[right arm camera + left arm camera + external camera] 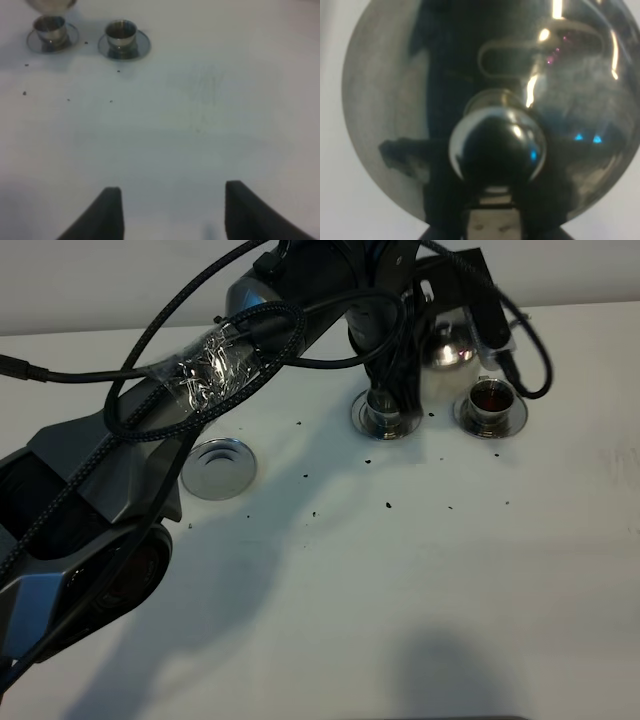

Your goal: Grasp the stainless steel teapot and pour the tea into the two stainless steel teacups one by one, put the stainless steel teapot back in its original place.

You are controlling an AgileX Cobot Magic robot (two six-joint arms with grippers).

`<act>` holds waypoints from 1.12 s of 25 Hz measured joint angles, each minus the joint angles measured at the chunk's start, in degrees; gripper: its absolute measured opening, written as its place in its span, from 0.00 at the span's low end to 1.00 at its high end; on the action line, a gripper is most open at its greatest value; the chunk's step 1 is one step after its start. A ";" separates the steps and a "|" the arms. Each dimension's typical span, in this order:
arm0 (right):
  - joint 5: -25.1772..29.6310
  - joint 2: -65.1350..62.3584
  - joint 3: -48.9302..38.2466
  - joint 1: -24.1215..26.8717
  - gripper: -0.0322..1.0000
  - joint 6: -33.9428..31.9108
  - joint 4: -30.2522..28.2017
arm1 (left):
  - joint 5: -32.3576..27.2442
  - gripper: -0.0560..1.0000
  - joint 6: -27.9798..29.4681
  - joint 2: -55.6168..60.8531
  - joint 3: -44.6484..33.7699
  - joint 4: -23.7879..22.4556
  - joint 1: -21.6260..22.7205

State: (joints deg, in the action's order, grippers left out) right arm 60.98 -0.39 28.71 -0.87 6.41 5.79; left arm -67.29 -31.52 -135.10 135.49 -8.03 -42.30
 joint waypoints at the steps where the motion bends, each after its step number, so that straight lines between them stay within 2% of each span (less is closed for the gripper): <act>1: 0.00 0.00 0.00 0.00 0.46 0.00 0.00 | -0.81 0.27 1.88 0.00 0.00 1.55 0.00; 5: 0.00 0.00 0.00 0.00 0.46 0.00 0.00 | -0.81 0.27 9.20 0.00 0.00 5.53 0.00; 8: -0.04 0.00 0.00 0.00 0.46 0.00 0.00 | -0.76 0.27 13.82 -1.36 0.00 5.98 0.00; 12: -0.04 0.00 0.00 0.00 0.46 0.00 0.00 | -0.76 0.27 16.21 -4.76 0.00 6.13 0.00; 22: -0.04 0.00 0.00 0.00 0.46 0.00 0.00 | -0.81 0.27 15.83 -7.43 0.00 6.51 0.00; 28: -0.04 0.00 0.00 0.00 0.46 0.00 0.00 | -0.91 0.27 11.52 -3.90 0.00 2.82 0.34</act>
State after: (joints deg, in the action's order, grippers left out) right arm 60.93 -0.39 28.71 -0.87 6.41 5.79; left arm -68.20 -20.00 -139.00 135.49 -5.21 -41.96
